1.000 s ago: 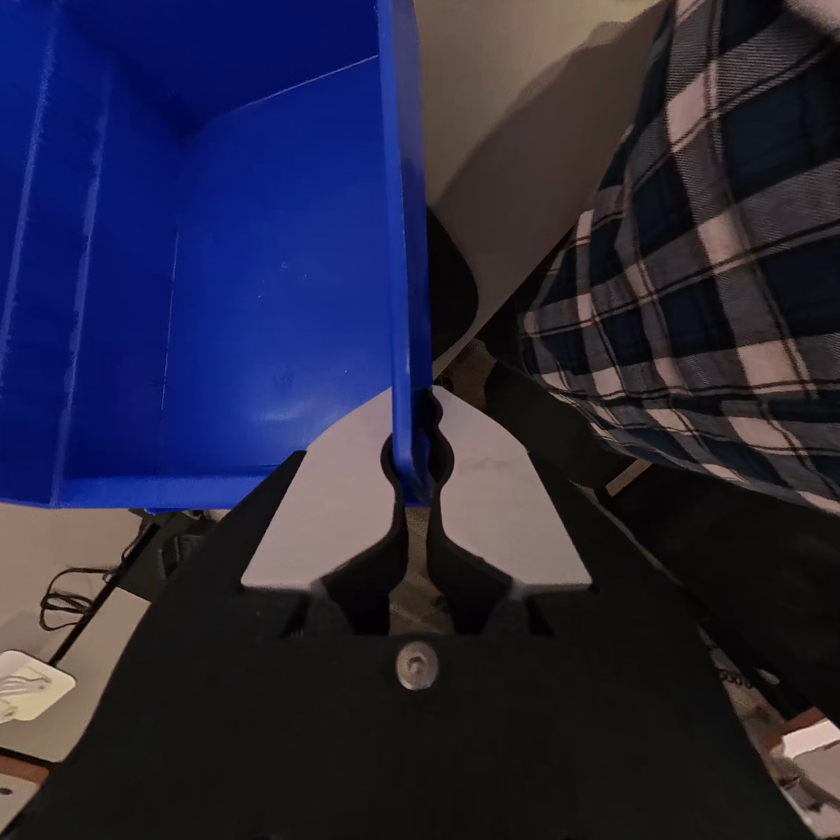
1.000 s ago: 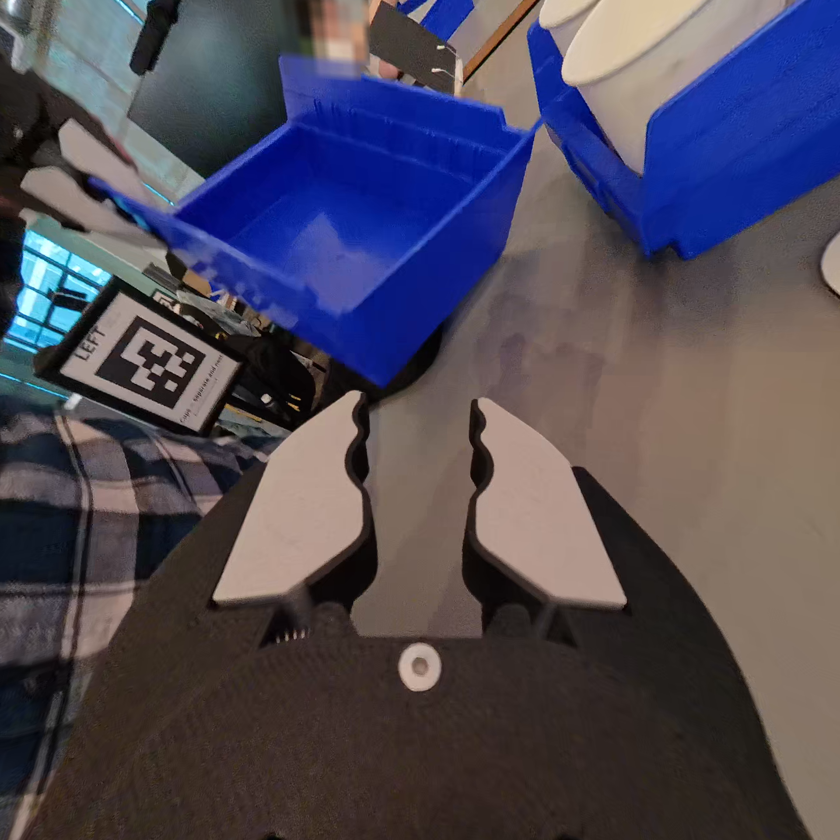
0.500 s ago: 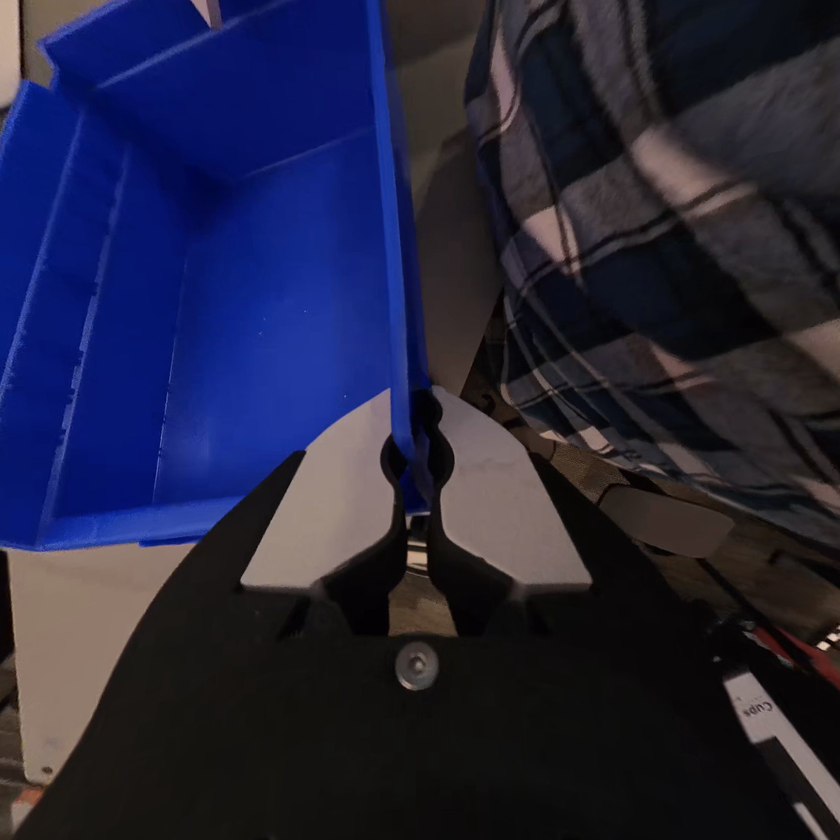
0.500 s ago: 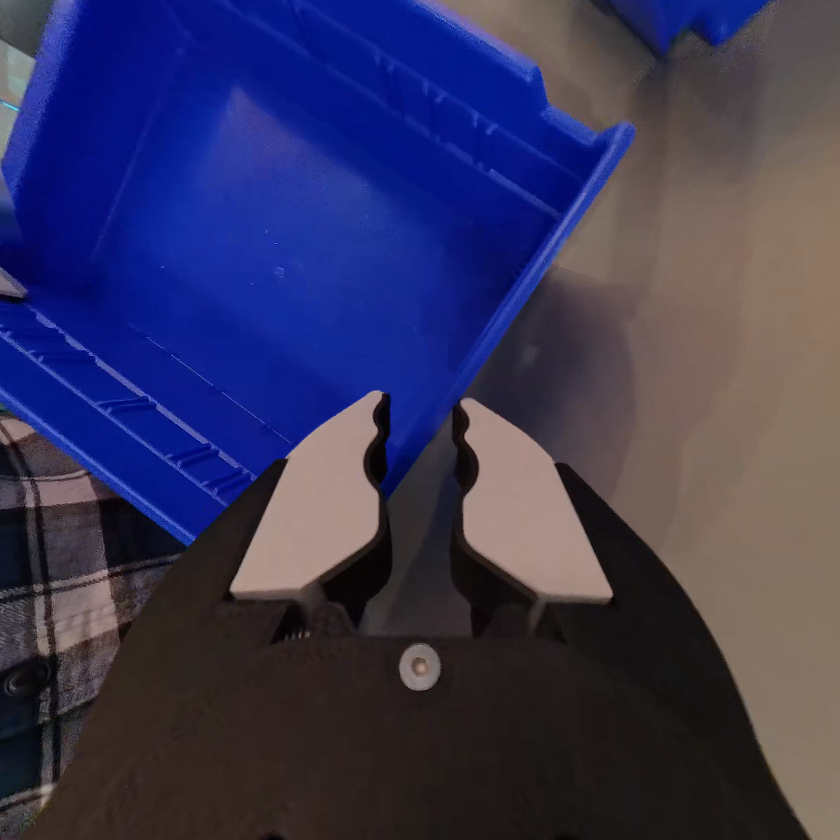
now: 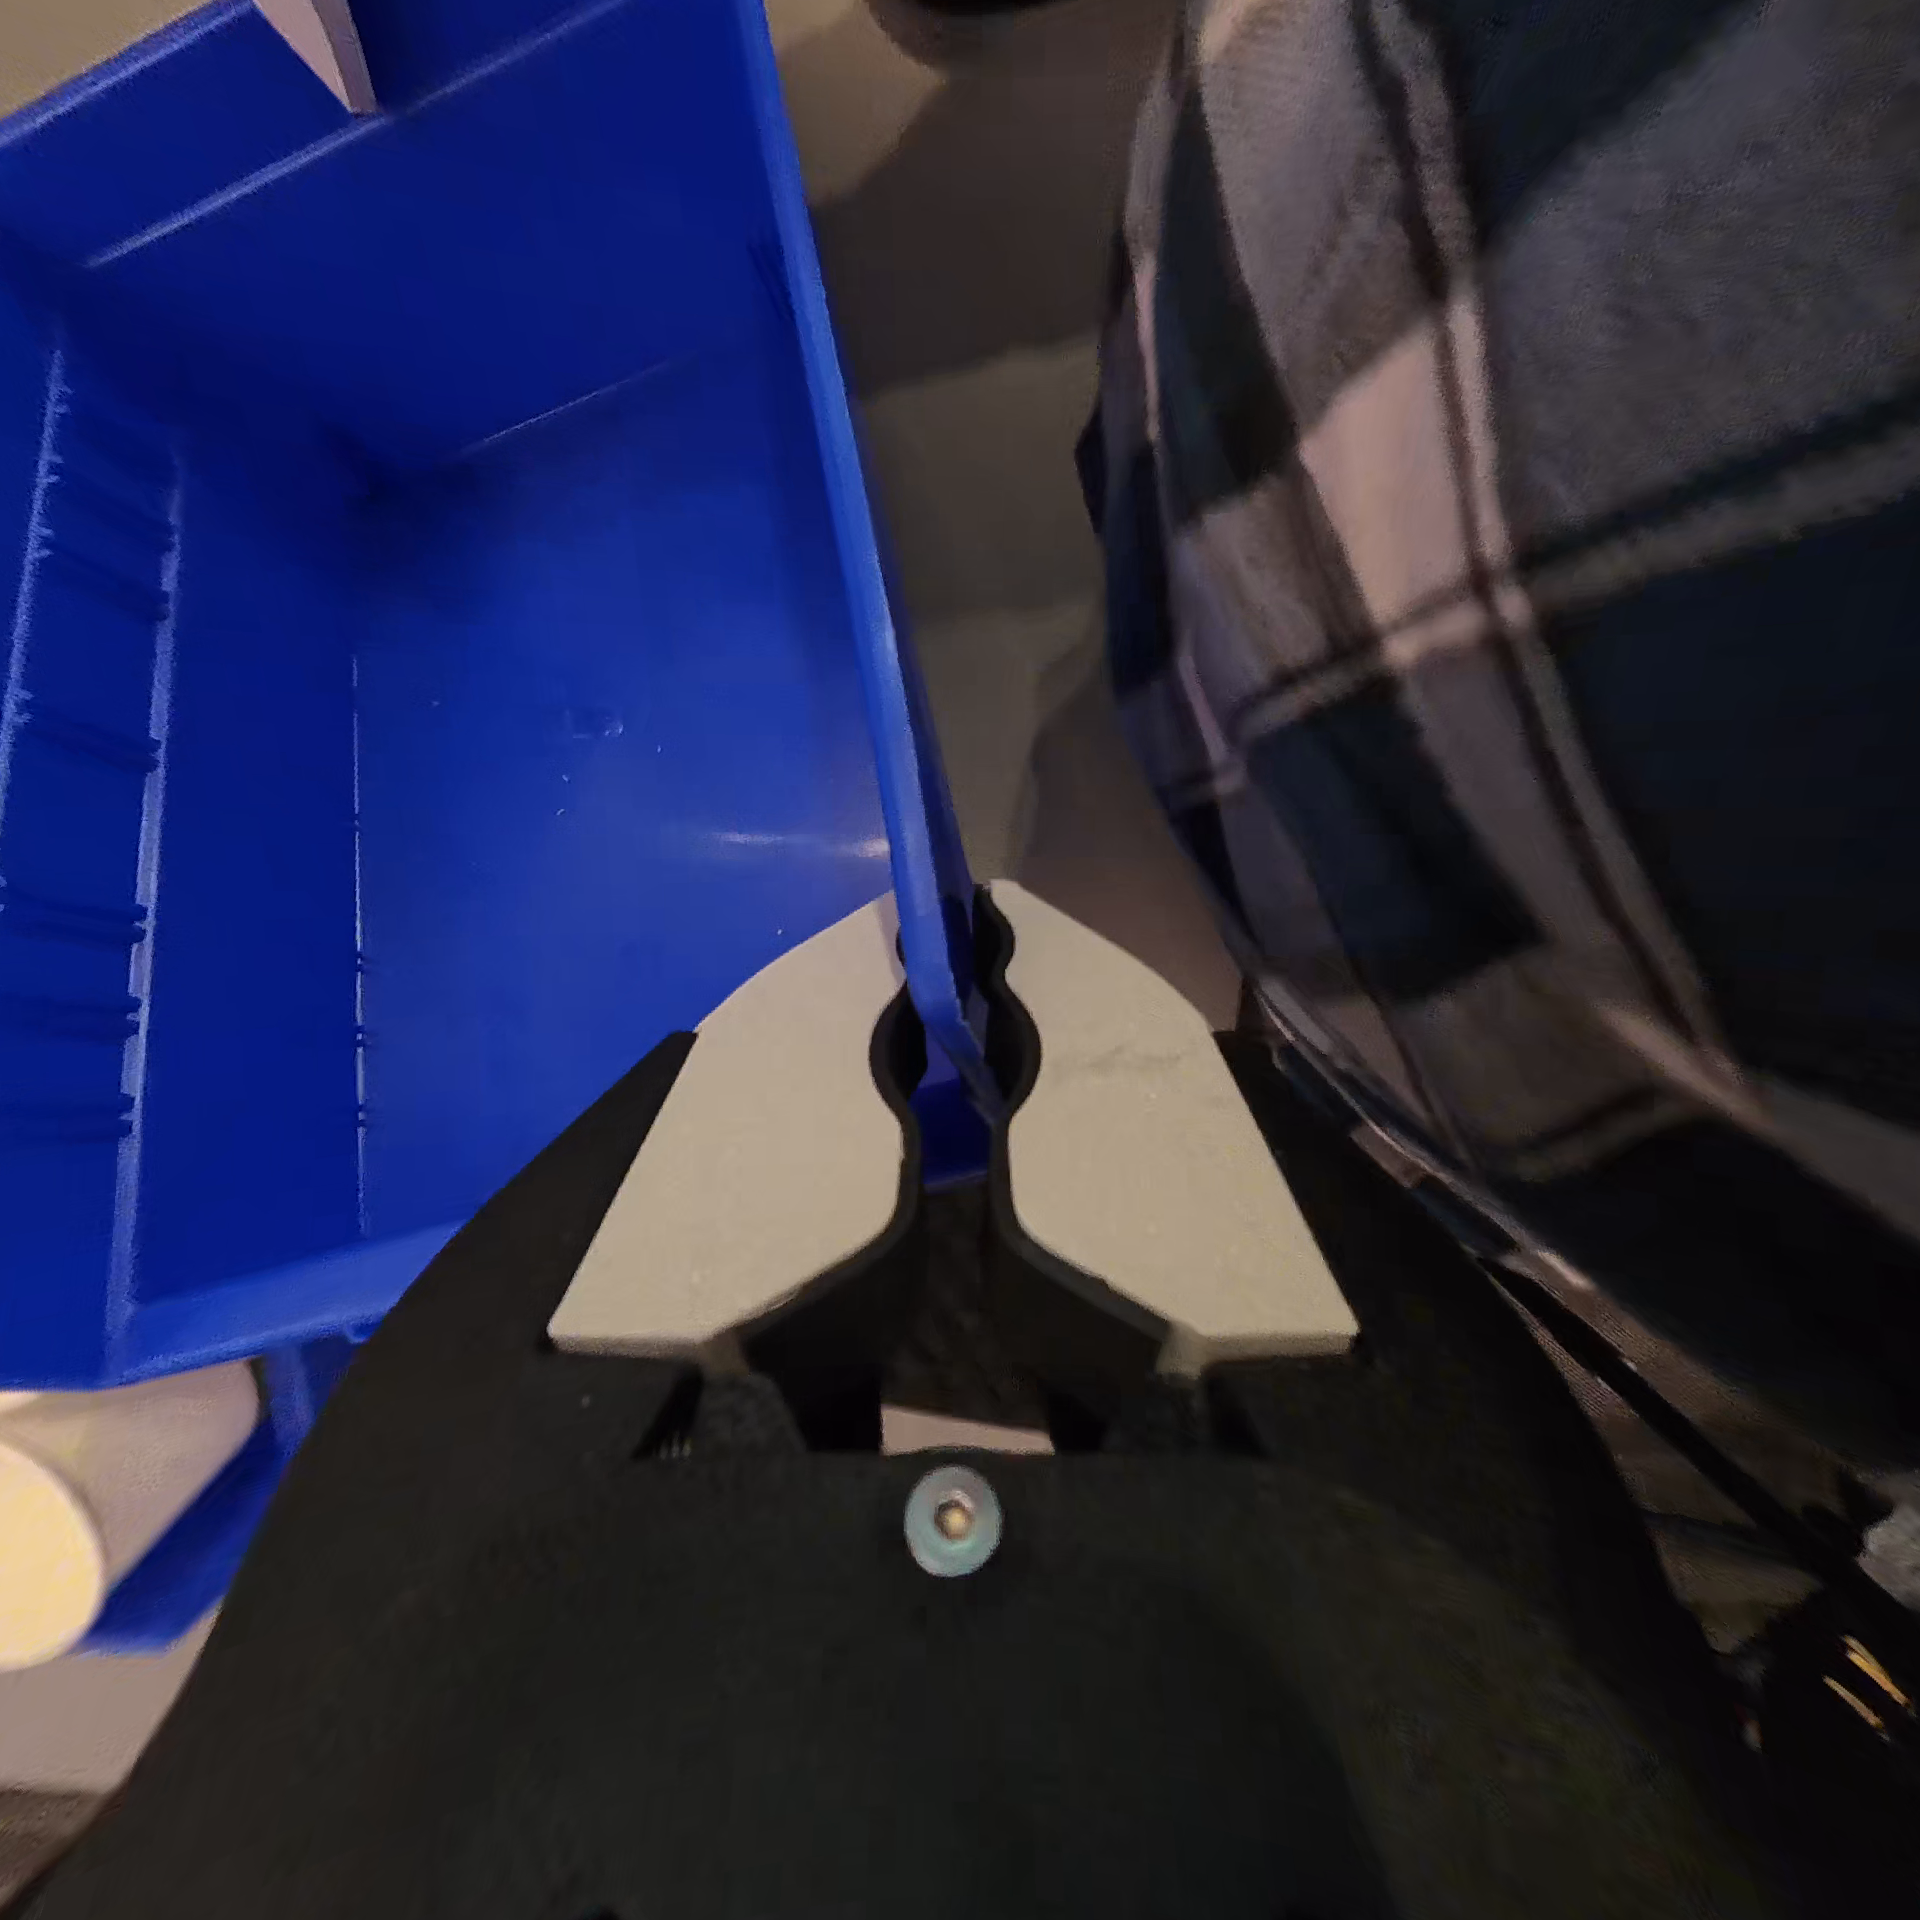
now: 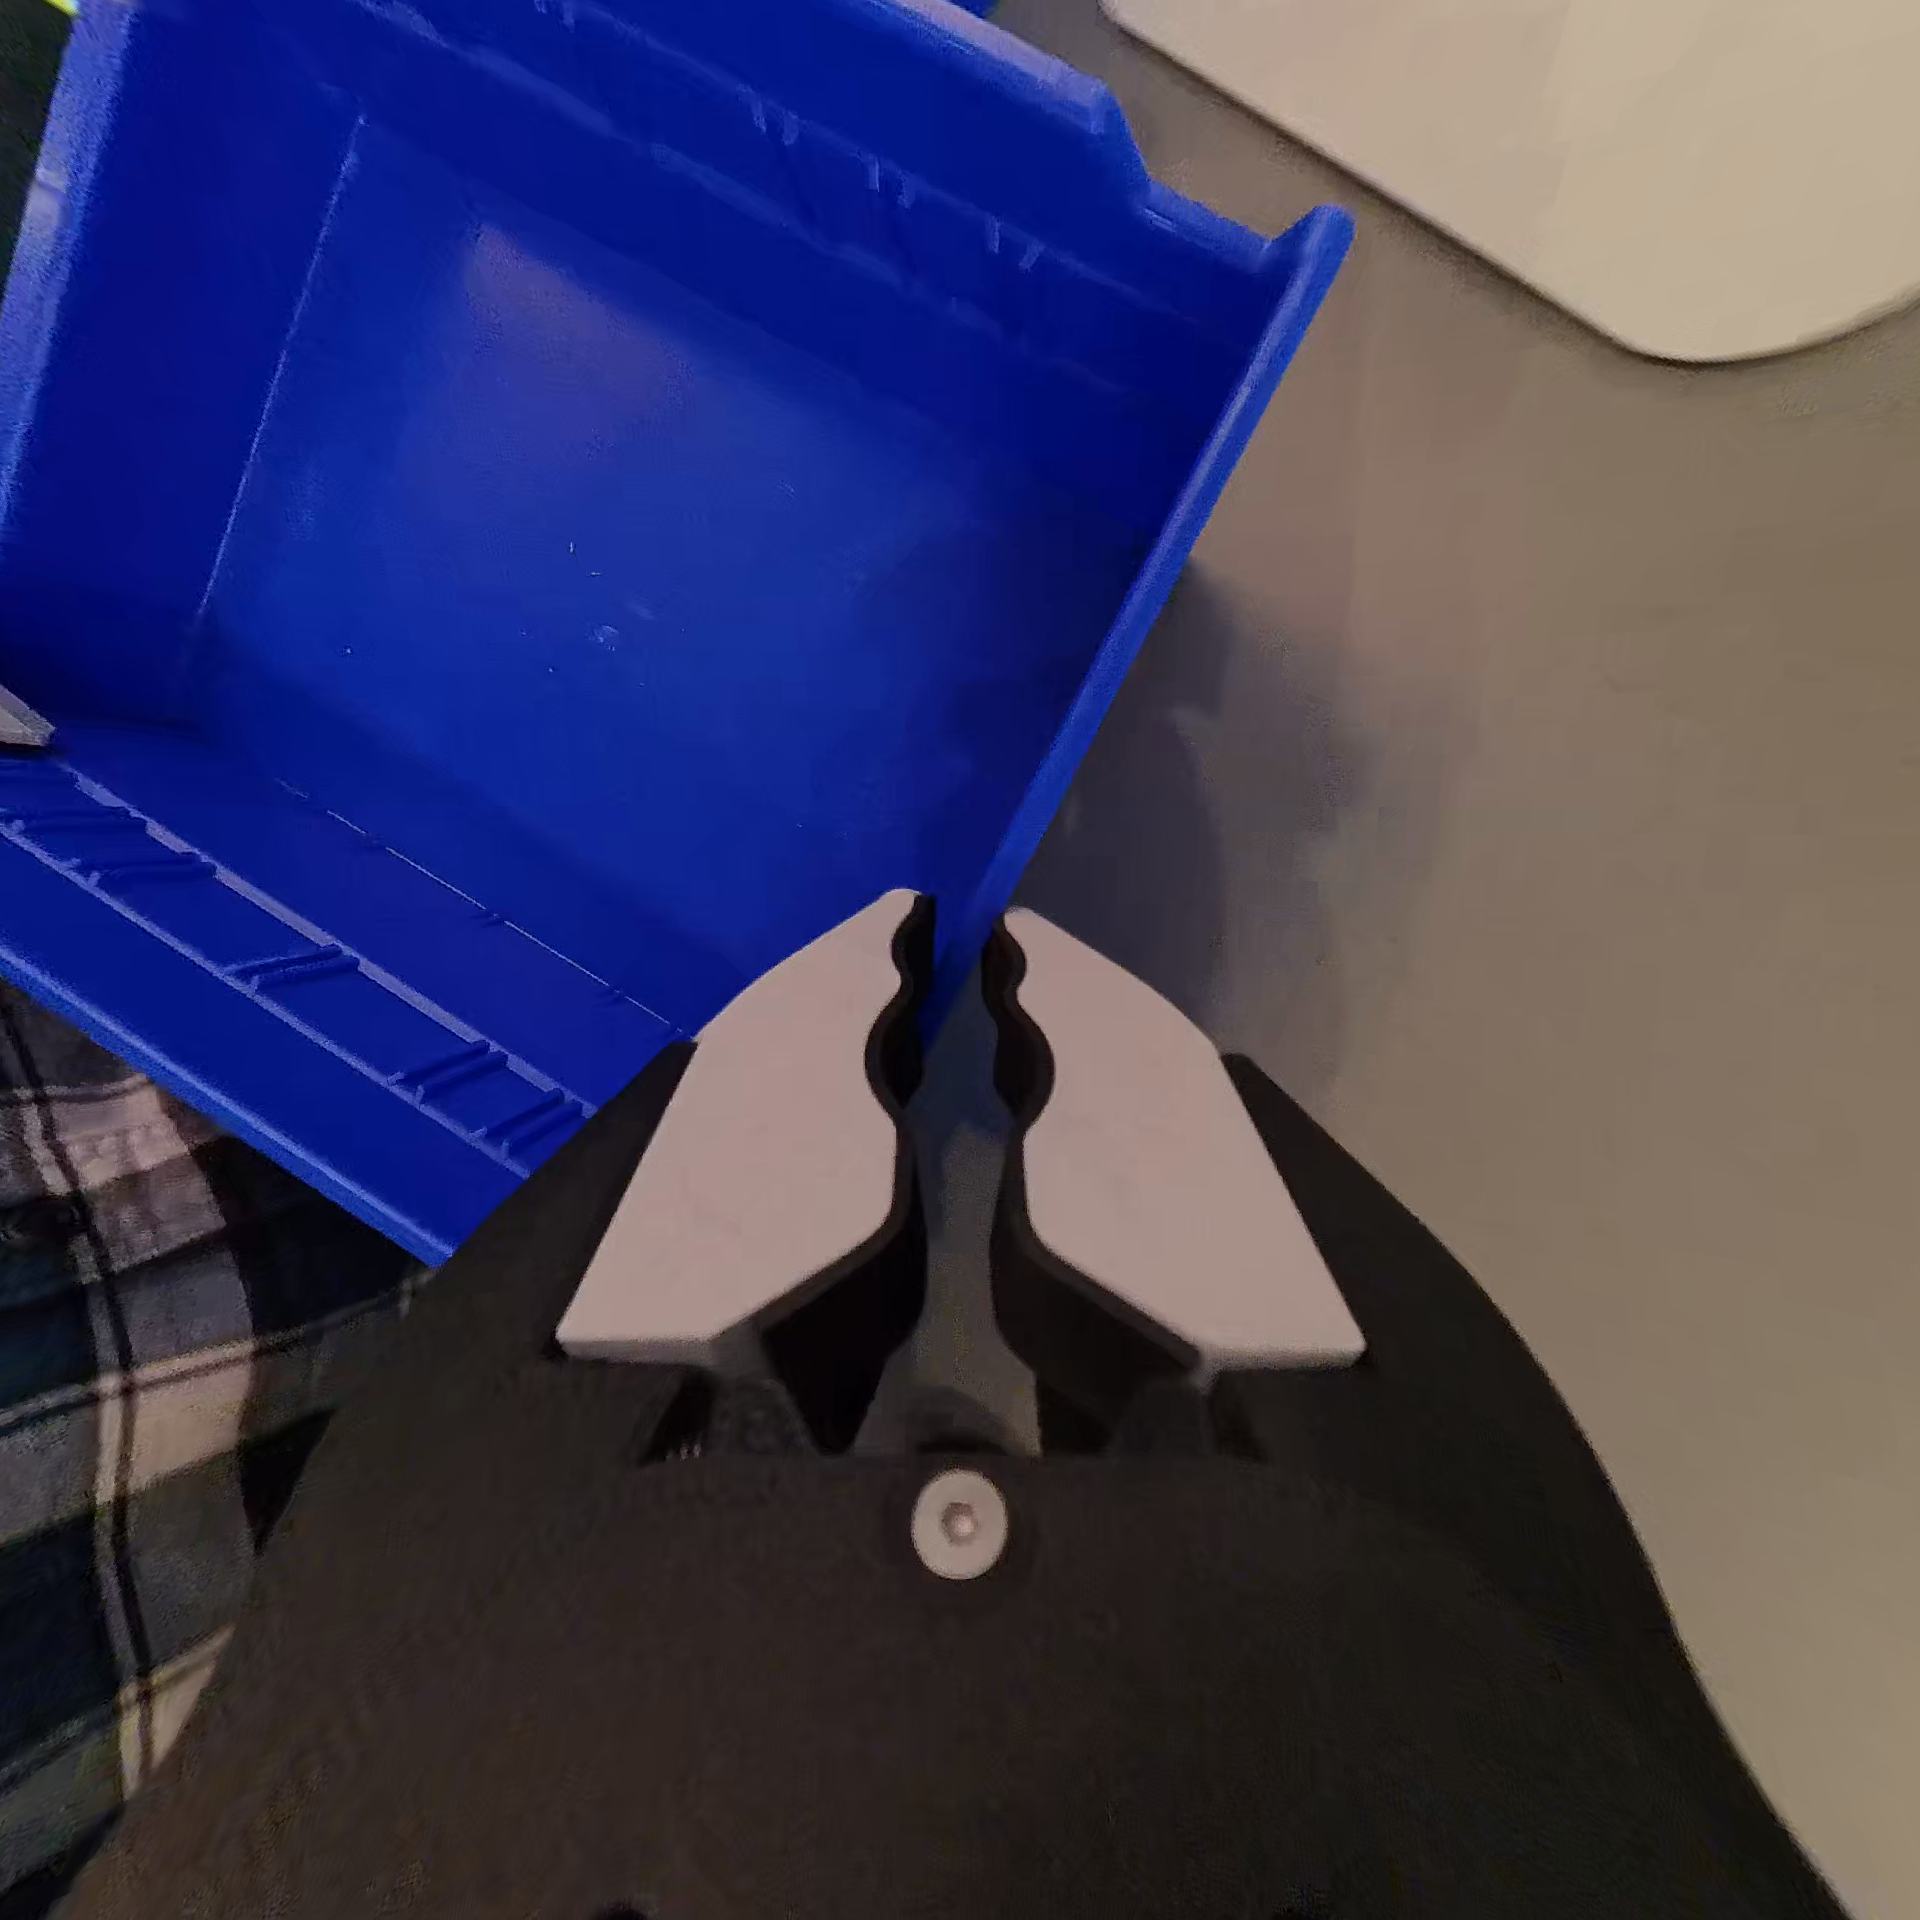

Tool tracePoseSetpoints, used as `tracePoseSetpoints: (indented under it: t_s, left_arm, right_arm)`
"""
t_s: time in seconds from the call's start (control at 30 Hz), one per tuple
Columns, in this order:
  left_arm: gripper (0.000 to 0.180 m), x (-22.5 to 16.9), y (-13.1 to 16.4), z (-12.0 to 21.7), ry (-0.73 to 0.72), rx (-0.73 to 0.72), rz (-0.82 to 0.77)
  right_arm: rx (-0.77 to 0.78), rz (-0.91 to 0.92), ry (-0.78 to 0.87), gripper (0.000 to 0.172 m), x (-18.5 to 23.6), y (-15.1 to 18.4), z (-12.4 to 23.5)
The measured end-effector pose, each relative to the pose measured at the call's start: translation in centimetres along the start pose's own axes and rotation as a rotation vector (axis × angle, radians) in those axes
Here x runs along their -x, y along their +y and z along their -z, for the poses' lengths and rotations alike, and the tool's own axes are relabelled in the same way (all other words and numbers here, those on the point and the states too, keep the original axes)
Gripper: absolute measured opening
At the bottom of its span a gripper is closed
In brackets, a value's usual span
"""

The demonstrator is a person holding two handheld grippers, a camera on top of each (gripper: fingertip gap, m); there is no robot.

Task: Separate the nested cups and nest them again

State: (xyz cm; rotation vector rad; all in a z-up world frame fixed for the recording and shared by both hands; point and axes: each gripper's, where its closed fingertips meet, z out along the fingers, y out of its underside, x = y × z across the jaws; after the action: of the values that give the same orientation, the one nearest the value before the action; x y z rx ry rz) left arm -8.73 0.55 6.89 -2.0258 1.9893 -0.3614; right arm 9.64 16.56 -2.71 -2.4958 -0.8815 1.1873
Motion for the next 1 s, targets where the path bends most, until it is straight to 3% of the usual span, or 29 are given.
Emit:
tracePoseSetpoints:
  t_s: [0.03, 0.2, 0.33, 0.57, 0.77, 1.0]
  left_arm:
    - [0.007, 0.5, -0.6, -0.7, 0.005, -0.008, -0.014]
    - [0.015, 1.9, -3.7, -5.6, 0.053, -0.05, -0.118]
    - [0.02, 2.5, -5.9, -8.8, 0.084, -0.122, -0.103]
    - [0.03, 2.8, -7.7, -10.8, 0.149, -0.164, -0.091]
    - [0.036, 3.5, -6.2, -9.6, 0.158, -0.218, 0.064]
    - [0.042, 4.9, 0.9, -9.0, 0.107, -0.174, 0.331]
  right_arm:
    - [-0.006, -0.011, 0.018, 0.01, -0.8, 0.2, 1.0]
    - [-0.024, -0.037, 0.132, 0.008, -5.1, 0.7, 5.3]
    - [0.002, -0.03, 0.204, 0.007, -7.4, 0.7, 8.0]
    - [0.081, 0.002, 0.314, 0.007, -10.4, 0.2, 11.0]
    - [0.167, 0.068, 0.436, 0.006, -13.5, -0.7, 13.6]
    - [0.236, 0.139, 0.427, 0.005, -16.0, -2.3, 14.9]
